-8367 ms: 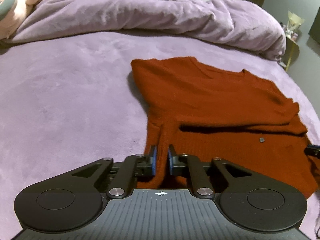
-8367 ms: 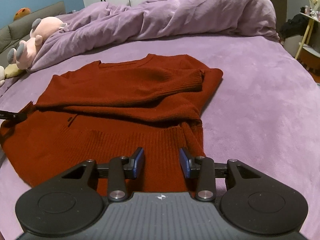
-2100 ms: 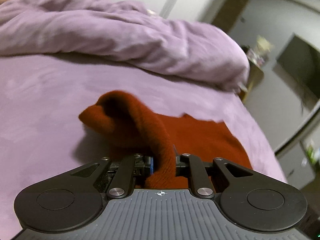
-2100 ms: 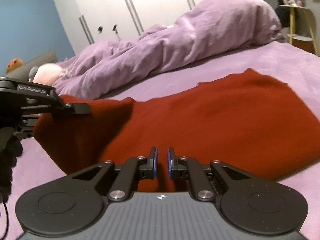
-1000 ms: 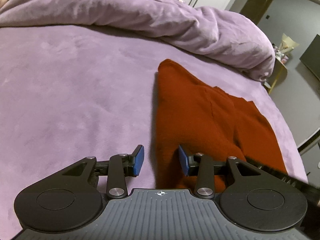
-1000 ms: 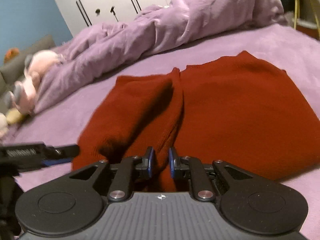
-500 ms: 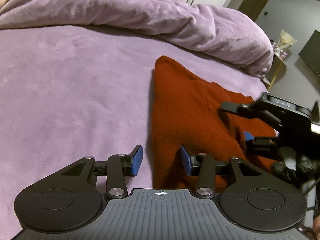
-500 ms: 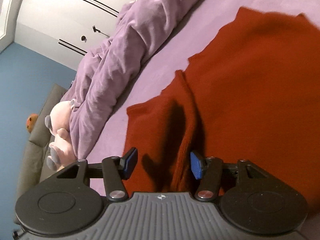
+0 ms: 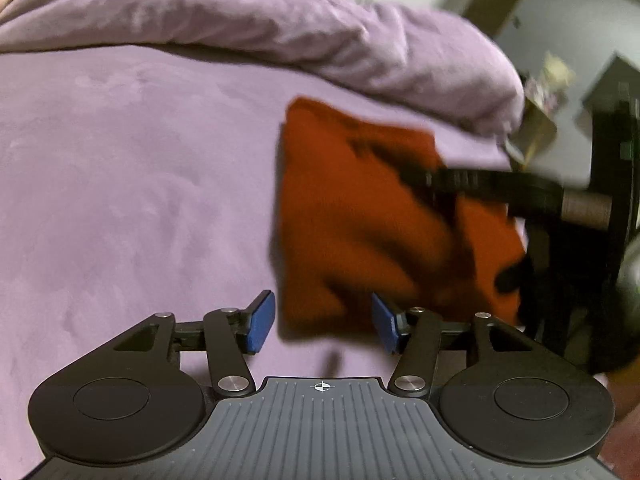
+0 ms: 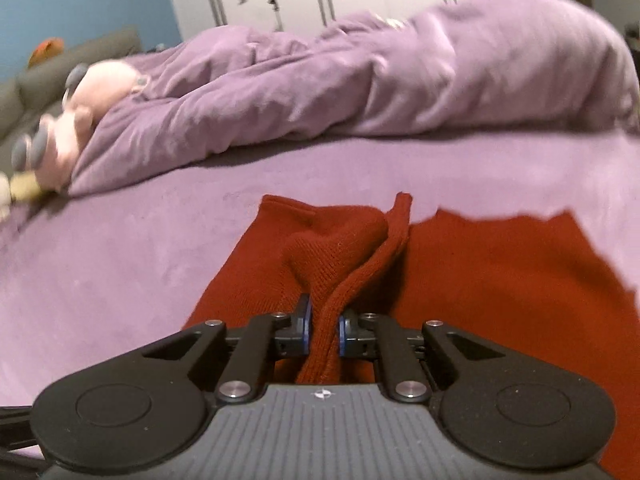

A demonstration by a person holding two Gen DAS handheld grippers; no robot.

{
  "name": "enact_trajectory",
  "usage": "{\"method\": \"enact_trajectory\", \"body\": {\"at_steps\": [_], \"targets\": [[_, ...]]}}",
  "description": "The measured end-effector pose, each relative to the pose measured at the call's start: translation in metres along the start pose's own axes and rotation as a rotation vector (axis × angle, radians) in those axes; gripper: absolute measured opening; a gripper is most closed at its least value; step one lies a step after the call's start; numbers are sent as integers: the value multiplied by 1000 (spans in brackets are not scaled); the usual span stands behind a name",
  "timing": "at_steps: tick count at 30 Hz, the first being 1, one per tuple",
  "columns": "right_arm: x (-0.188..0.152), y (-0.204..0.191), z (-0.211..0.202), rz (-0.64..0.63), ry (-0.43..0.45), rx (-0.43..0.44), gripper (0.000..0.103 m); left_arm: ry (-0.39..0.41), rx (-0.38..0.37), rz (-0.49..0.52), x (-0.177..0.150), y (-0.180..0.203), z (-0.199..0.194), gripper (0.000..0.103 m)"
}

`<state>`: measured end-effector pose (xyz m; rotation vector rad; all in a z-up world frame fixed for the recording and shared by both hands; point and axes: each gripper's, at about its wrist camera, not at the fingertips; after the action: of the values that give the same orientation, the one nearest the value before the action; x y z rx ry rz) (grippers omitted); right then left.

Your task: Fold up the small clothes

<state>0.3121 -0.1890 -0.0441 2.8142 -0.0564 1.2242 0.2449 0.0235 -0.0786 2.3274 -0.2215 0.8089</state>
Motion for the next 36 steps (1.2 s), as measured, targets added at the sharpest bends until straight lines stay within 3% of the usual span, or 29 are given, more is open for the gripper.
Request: {"method": "enact_trajectory", "body": {"at_steps": [3,9,13,17,23,27,28,30,32,36], "targets": [[2,-1,-10,-55,44,-27,10,-35,43,4,-5,5,12,58],[2,35,-35,-64,107,-92,10,-4,63,-31,5,15,32,58],[-9,84,-25,-16,59,-209,10,-37,-9,-59,3,25,48,58],[-27,131,-10,149,-77,-98,16,-59,1,-27,-3,37,61,58],[-46,169,-2,414,-134,88,43,-59,22,-10,-4,40,65,59],[-42,166,8,509,-150,148,46,-62,41,0,-6,45,67,59],[-37,161,9,488,-146,135,47,-63,47,5,-6,46,67,60],[-27,143,10,361,-134,39,37,-66,58,17,-6,49,69,60],[-21,123,10,213,-107,-44,12,-69,66,28,-6,50,70,61],[-14,90,-4,-82,15,-206,10,-69,64,22,-6,50,68,61]]}}
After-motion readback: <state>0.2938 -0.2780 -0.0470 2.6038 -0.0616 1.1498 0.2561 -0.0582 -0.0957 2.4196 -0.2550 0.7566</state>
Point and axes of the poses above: each gripper's, at about its wrist camera, not at the fingertips, and z roughly the way its jaws point, y to its right, x to its top, and after that the axes turned 15 degrees about -x, right-handed
